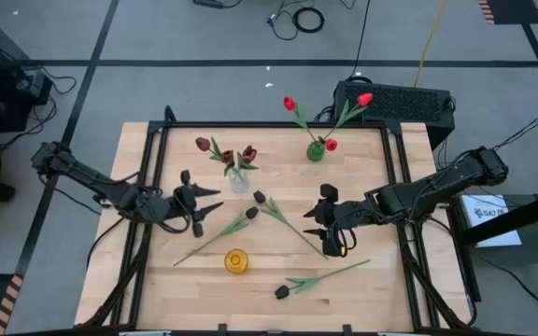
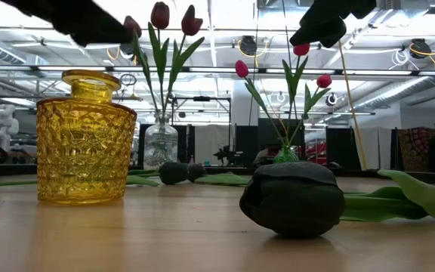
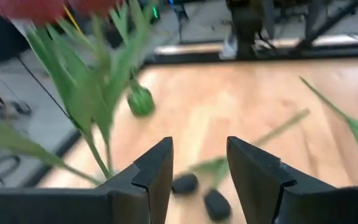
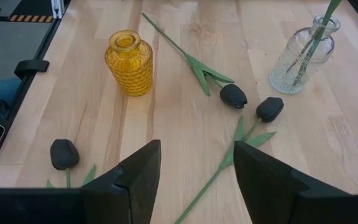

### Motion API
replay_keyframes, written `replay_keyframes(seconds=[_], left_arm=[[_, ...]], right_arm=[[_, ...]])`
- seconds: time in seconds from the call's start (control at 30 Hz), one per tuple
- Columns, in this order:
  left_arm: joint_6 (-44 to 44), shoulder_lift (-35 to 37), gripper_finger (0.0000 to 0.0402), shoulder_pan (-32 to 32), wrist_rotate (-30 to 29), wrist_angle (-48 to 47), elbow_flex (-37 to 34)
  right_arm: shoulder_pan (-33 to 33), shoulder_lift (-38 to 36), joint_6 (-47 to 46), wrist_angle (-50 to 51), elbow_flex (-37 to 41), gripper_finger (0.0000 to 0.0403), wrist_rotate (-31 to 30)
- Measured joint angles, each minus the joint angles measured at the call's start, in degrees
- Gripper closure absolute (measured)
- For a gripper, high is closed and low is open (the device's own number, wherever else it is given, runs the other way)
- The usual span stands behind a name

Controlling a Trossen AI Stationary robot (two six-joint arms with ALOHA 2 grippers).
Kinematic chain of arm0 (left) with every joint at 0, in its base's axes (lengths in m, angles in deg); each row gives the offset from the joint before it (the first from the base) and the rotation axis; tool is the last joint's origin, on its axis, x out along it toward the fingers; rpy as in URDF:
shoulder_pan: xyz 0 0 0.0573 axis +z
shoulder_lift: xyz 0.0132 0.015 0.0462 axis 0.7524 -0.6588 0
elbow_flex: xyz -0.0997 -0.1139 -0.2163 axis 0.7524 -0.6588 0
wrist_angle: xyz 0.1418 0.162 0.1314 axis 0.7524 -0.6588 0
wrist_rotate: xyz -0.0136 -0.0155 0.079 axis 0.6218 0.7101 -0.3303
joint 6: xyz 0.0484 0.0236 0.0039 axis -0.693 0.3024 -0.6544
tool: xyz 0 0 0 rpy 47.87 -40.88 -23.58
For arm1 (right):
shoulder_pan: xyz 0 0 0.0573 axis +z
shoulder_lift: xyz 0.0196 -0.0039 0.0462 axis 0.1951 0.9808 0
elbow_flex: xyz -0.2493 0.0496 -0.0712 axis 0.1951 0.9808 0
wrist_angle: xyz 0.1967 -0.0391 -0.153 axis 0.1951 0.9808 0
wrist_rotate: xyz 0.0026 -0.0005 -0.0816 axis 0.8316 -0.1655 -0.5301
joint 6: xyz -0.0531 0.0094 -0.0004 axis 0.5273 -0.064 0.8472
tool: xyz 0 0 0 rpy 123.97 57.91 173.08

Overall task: Sort flowers into vase by color
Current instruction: Put the top left black tulip into the yellow vase

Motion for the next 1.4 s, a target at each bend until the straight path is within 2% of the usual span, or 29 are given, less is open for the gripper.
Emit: replay_keyframes(seconds=[0.23, 0.4, 0.6, 0.8, 1.07, 1.4], left_arm=[[18.91, -0.27, 0.0244, -3.29, 5.93, -12.80, -1.35], [26.91, -1.59, 0.0244, -6.56, 6.00, -15.01, -3.93], [32.04, -3.24, 0.0244, -9.14, 6.16, -15.19, -6.43], [32.96, -7.39, 0.0244, -11.25, 6.40, -14.66, -6.84], [38.51, -16.83, 0.0244, -12.99, 5.63, -11.44, -6.86], [41.90, -27.40, 0.0244, -16.53, 3.94, -1.37, -6.88]], right_arm=[[0.00, 0.00, -0.30, 1.19, 0.00, 0.0209, 0.00], [0.00, 0.00, -0.65, 1.45, 0.00, 0.0209, 0.01], [0.00, 0.00, -0.98, 1.40, 0.00, 0.0209, 0.00], [0.00, 0.00, -1.01, 1.38, 0.00, 0.0209, 0.00], [0.00, 0.00, -1.04, 1.36, 0.00, 0.0209, 0.01], [0.00, 0.00, -1.03, 1.38, 0.00, 0.0209, 0.00]])
